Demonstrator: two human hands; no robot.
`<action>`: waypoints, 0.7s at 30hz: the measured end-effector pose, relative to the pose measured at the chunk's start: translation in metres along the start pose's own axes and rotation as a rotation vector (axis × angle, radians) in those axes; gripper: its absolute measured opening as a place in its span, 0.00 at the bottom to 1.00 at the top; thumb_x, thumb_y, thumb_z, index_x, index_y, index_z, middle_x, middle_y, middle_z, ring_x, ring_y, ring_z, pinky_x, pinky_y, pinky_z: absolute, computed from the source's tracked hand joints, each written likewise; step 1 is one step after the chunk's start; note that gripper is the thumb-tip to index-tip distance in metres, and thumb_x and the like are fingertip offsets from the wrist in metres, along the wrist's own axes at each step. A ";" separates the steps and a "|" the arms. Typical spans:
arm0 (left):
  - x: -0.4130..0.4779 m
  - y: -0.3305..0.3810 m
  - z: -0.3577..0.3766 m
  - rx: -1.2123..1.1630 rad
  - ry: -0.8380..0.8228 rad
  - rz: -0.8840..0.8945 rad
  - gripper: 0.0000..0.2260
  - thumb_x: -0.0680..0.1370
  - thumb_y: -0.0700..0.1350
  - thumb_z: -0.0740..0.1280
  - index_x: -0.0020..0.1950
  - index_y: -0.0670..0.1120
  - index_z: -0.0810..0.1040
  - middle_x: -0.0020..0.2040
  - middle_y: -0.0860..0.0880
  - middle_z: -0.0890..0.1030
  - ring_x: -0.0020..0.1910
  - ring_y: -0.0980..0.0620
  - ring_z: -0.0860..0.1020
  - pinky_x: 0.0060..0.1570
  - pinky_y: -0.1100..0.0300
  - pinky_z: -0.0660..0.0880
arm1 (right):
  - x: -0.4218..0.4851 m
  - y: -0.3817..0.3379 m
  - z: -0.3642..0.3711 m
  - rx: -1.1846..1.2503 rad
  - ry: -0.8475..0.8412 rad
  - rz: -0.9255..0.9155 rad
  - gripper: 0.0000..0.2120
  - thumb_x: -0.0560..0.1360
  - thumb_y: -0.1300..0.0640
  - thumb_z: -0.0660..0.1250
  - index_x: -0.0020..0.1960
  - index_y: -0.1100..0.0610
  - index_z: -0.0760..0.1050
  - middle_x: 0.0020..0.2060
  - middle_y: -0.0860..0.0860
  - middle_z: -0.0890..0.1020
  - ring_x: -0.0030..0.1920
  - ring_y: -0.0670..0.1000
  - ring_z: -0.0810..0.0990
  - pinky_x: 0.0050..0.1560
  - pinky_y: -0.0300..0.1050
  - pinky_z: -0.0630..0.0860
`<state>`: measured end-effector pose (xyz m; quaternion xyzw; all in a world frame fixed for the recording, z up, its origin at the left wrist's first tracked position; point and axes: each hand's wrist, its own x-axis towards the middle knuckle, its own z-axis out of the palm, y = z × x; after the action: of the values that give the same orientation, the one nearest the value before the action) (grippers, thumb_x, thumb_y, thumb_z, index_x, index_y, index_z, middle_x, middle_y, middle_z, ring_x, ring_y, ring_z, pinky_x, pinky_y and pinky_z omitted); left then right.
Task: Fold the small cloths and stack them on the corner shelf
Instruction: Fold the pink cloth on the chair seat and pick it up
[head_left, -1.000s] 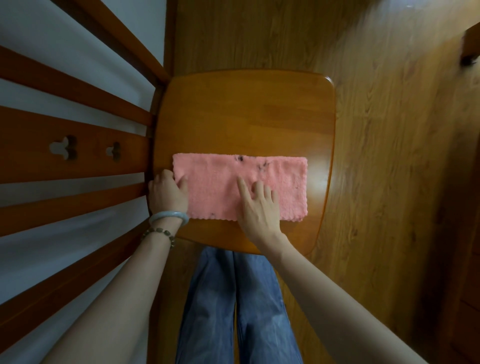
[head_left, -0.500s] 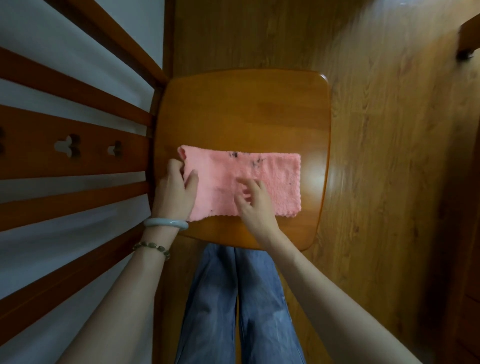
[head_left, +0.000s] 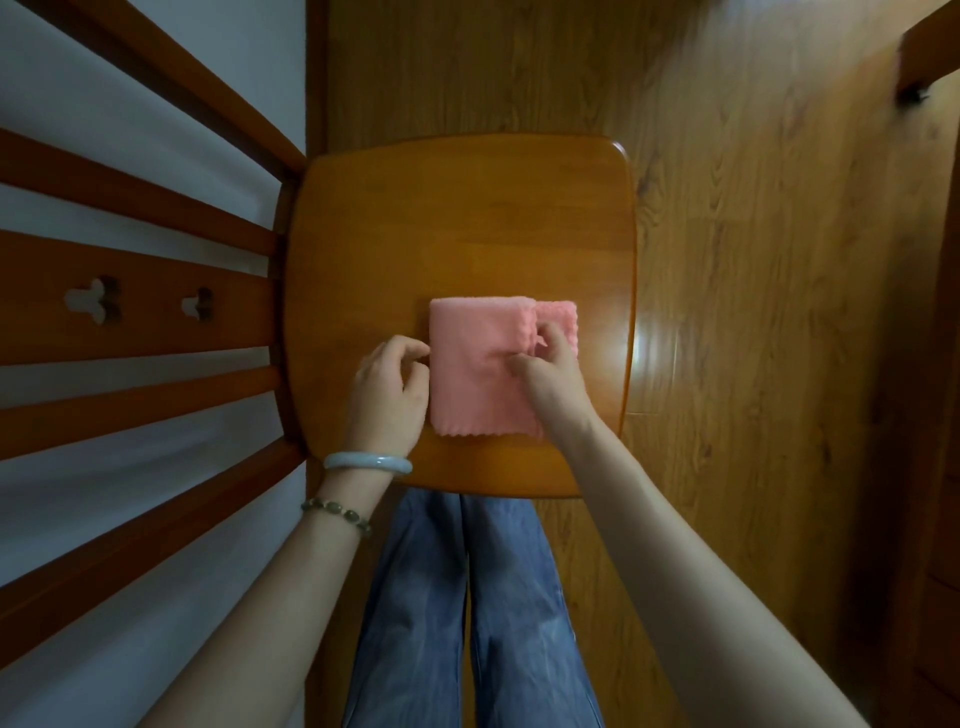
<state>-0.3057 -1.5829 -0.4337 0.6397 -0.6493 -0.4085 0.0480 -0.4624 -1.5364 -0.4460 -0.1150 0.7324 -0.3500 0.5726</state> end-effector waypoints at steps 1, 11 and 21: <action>0.002 -0.003 0.004 0.044 -0.018 -0.007 0.09 0.79 0.42 0.60 0.56 0.49 0.76 0.56 0.52 0.77 0.56 0.55 0.73 0.51 0.62 0.69 | 0.002 0.003 -0.007 -0.029 0.023 -0.017 0.15 0.75 0.67 0.60 0.58 0.53 0.70 0.49 0.47 0.76 0.50 0.47 0.76 0.47 0.41 0.75; 0.012 -0.006 0.039 0.082 -0.076 -0.113 0.21 0.78 0.47 0.65 0.70 0.48 0.66 0.68 0.49 0.69 0.64 0.50 0.71 0.57 0.56 0.71 | 0.026 0.034 -0.038 -0.204 0.285 -0.084 0.16 0.73 0.64 0.66 0.60 0.56 0.73 0.51 0.48 0.79 0.52 0.47 0.78 0.54 0.41 0.76; 0.023 -0.020 0.072 0.940 -0.183 0.501 0.32 0.79 0.62 0.44 0.75 0.49 0.31 0.77 0.45 0.36 0.76 0.44 0.36 0.72 0.42 0.37 | 0.036 0.076 -0.038 -1.346 0.041 -0.720 0.28 0.81 0.47 0.48 0.78 0.57 0.51 0.76 0.61 0.54 0.77 0.61 0.50 0.74 0.64 0.52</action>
<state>-0.3360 -1.5661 -0.5042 0.3798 -0.8963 -0.1040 -0.2042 -0.4908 -1.4867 -0.5184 -0.6646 0.7154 0.0048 0.2158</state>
